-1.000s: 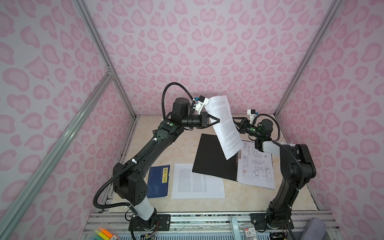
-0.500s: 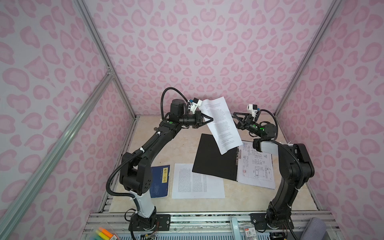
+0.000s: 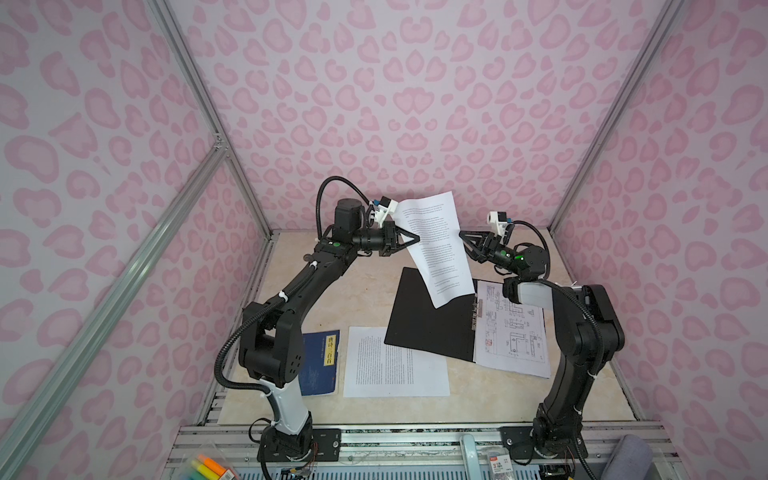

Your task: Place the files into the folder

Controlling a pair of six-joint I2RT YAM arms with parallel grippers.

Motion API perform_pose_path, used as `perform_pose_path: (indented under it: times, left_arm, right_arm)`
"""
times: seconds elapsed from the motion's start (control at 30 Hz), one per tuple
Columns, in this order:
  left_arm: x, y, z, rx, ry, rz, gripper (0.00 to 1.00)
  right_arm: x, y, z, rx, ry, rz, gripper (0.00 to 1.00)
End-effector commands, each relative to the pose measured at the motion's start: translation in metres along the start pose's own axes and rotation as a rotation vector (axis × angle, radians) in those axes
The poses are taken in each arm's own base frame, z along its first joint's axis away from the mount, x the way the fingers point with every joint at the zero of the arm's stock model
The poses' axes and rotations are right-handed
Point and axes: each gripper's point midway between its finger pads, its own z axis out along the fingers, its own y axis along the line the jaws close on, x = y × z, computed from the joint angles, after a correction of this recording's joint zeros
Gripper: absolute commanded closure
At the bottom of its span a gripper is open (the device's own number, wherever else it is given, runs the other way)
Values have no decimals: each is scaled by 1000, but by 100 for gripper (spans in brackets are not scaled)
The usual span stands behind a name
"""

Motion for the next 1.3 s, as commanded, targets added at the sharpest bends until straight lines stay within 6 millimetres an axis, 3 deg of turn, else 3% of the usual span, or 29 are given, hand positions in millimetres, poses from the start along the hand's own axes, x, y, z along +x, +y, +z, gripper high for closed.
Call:
perform_pose_path:
  times: [0.0,0.37,0.7,0.77,0.83,0.87,0.9,1.07,1.17,1.27]
  left_arm:
    - [-3,-17,-5,38,-9,50,97]
    - [-7,-18,-8,47,-22,52,97]
    - [-7,-23,-15,40,-42,60,96]
    - [-5,-29,-21,21,-60,82,79]
    - [-3,-31,-32,-25,-105,107,53]
    - [-1,-33,-38,-46,-129,126,37]
    - [1,-32,-44,-71,-152,138,4]
    - [26,-24,-66,-198,-203,159,2]
    - [48,-23,-83,-289,-205,196,2]
    - [75,-24,-99,-350,-199,248,2]
  right_arm:
    - [9,-11,1,39,37,-32,58]
    - [15,-23,-1,76,55,-25,78]
    - [16,-19,-1,122,74,-30,94]
    - [15,-19,-3,154,75,-36,100]
    - [14,-19,-6,193,72,-35,100]
    - [13,-17,-9,212,73,-38,100]
    - [12,-15,-11,236,68,-42,100]
    - [2,-11,-38,399,25,-53,100]
    - [2,-10,-63,519,6,-41,100]
    - [4,-16,-101,705,-14,-38,100]
